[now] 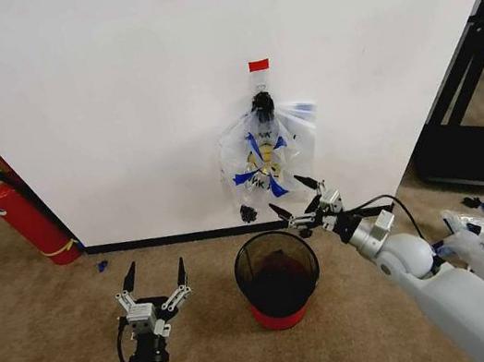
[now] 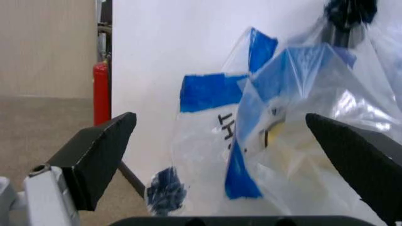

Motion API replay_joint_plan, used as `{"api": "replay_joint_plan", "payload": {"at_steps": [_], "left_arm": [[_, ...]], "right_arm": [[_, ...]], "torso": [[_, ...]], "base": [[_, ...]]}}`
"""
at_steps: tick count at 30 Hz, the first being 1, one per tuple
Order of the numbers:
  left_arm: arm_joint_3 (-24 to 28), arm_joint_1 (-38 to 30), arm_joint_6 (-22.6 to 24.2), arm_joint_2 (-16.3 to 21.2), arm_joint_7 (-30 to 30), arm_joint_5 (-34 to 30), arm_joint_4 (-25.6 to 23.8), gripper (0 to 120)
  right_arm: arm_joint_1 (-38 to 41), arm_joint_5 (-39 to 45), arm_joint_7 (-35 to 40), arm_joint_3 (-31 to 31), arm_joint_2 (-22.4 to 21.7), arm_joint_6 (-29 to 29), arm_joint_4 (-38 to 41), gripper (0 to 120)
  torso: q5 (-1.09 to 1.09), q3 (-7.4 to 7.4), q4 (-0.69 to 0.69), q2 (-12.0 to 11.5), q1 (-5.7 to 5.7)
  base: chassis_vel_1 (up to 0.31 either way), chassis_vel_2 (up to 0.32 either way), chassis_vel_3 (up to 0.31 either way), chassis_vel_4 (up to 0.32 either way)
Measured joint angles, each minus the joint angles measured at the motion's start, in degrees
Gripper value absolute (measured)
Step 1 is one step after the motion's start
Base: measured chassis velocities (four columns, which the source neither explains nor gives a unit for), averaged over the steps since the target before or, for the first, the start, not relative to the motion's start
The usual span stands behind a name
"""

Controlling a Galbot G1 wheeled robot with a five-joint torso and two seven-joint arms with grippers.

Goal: Pick up the garbage bag from the wall and place it over the trash bin.

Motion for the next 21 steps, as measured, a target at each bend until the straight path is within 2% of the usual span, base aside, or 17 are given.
{"api": "replay_joint_plan", "payload": {"at_steps": [4, 10, 11, 18, 19, 21], "left_arm": [[0.27, -0.14, 0.0, -0.18, -0.01, 0.16, 0.01, 100], [0.38, -0.1, 0.01, -0.36, 0.01, 0.43, -0.02, 100], [0.38, -0.1, 0.01, -0.36, 0.01, 0.43, -0.02, 100], [-0.08, 0.12, 0.01, -0.35, -0.04, 0.42, -0.13, 100], [-0.08, 0.12, 0.01, -0.35, -0.04, 0.42, -0.13, 100], [-0.09, 0.12, 0.01, -0.44, -0.06, 0.41, -0.13, 100]], "right_arm": [[2.42, -0.21, 0.22, -1.89, -1.01, -0.2, -1.34, 94], [6.91, -0.22, -0.11, -4.83, -2.48, -1.73, -4.05, 68], [6.91, -0.22, -0.11, -4.83, -2.48, -1.73, -4.05, 68], [7.88, -1.71, -2.93, -5.38, -2.82, -3.92, -4.0, 39], [7.88, -1.71, -2.93, -5.38, -2.82, -3.92, -4.0, 39], [7.86, -2.92, -3.29, -5.29, -3.17, -4.59, -3.98, 30]], "torso": [[-0.01, 0.0, 0.02, 0.0, 0.0], [-0.01, 0.0, 0.01, 0.0, 0.0], [-0.01, 0.0, 0.01, 0.0, 0.0], [-0.01, 0.0, 0.01, 0.0, 0.0], [-0.01, 0.0, 0.01, 0.0, 0.0], [-0.01, 0.0, 0.01, 0.0, 0.0]], "base": [[0.0, 0.0, 0.0, 0.0], [0.0, 0.0, 0.0, 0.0], [0.0, 0.0, 0.0, 0.0], [0.0, 0.0, 0.0, 0.0], [0.0, 0.0, 0.0, 0.0], [0.0, 0.0, 0.0, 0.0]]}}
